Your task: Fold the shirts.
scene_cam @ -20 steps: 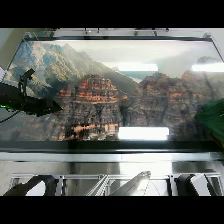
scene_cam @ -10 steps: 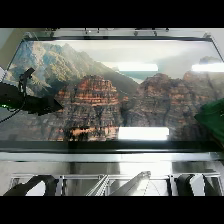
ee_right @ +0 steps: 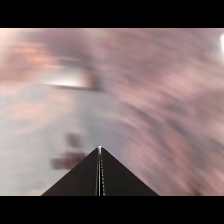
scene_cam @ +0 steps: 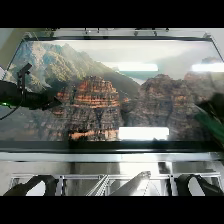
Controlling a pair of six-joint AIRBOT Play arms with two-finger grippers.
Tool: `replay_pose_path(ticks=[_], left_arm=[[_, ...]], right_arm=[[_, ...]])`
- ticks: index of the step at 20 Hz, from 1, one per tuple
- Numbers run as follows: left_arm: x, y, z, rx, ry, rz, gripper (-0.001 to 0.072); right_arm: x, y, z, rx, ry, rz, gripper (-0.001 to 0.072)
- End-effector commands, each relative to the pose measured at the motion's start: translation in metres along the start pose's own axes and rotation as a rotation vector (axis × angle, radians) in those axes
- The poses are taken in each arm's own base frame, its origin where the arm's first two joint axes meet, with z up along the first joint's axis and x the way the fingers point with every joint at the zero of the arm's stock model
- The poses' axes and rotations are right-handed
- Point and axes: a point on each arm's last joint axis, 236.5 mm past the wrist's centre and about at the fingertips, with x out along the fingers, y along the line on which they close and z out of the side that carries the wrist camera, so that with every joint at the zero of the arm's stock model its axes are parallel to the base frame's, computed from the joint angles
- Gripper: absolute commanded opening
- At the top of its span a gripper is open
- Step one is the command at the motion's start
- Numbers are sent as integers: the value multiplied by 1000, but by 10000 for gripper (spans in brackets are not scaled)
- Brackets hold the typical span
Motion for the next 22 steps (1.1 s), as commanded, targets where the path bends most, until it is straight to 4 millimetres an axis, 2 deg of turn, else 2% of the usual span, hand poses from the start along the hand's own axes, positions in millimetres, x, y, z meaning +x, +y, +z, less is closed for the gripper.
replay_pose_path(ticks=[1, 2, 4, 6, 8, 12, 15, 22], left_arm=[[-18, -33, 28, 127, -108, -18, 26], [-22, -48, 30, 172, -137, -26, 26], [-21, -66, 18, 228, -156, -34, 26], [-15, -76, -6, 260, -179, -44, 26], [-18, -79, -21, 270, -244, -46, 26], [-26, -76, -41, 272, -288, -46, 27], [-29, -74, -44, 273, -327, -42, 25], [-54, -88, -49, 318, -412, -57, 25]], right_arm=[[62, 95, 8, -217, -88, 223, 22], [82, 107, -4, -283, -64, 235, 22], [113, 130, -32, -408, -43, 254, 21], [118, 151, -54, -484, -42, 288, 21], [115, 163, -62, -526, -56, 305, 21], [115, 165, -69, -522, -30, 318, 22], [114, 164, -87, -527, 44, 337, 28], [115, 163, -88, -526, 50, 336, 28]])
